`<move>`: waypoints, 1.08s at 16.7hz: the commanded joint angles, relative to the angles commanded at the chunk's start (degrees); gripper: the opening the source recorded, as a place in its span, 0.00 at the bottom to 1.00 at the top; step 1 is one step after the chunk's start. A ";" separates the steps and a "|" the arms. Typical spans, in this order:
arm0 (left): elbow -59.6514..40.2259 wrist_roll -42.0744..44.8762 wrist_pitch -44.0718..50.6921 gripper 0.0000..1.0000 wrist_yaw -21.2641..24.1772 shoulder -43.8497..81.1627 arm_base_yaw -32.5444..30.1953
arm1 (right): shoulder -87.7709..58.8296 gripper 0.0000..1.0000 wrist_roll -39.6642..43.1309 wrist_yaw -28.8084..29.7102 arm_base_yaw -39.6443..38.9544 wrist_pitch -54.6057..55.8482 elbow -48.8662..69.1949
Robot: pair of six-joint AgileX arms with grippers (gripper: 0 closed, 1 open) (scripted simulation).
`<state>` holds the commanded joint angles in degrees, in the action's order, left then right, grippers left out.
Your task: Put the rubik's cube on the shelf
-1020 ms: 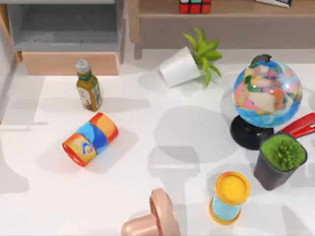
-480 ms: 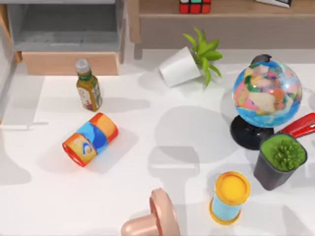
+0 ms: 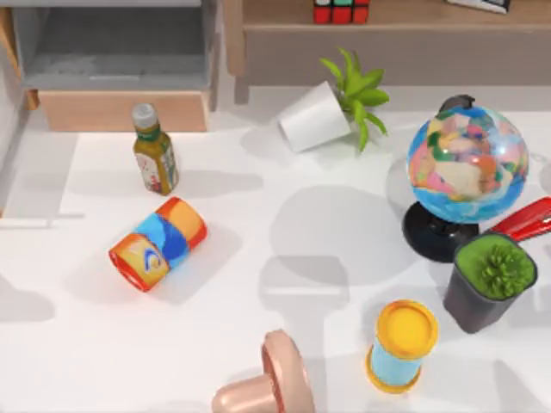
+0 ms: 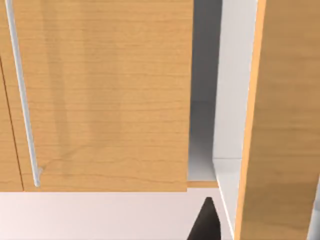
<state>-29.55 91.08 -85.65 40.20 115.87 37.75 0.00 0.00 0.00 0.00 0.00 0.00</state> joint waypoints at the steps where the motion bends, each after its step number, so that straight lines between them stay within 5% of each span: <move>1: 0.00 0.00 0.00 0.17 0.00 0.00 0.00 | 0.00 1.00 0.00 0.00 0.00 0.00 0.00; 4: 0.00 0.00 0.00 0.00 0.00 0.00 0.00 | 0.00 1.00 0.00 0.00 0.00 0.00 0.00; 13: -0.12 -0.19 0.65 0.00 -0.19 0.71 -0.01 | 0.00 1.00 0.00 0.00 0.00 0.00 0.00; 18: -9.04 -0.42 4.93 0.00 -4.26 3.68 -4.29 | 0.00 1.00 0.00 0.00 0.00 0.00 0.00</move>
<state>-38.59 90.66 -80.72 35.95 119.55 33.46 0.00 0.00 0.00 0.00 0.00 0.00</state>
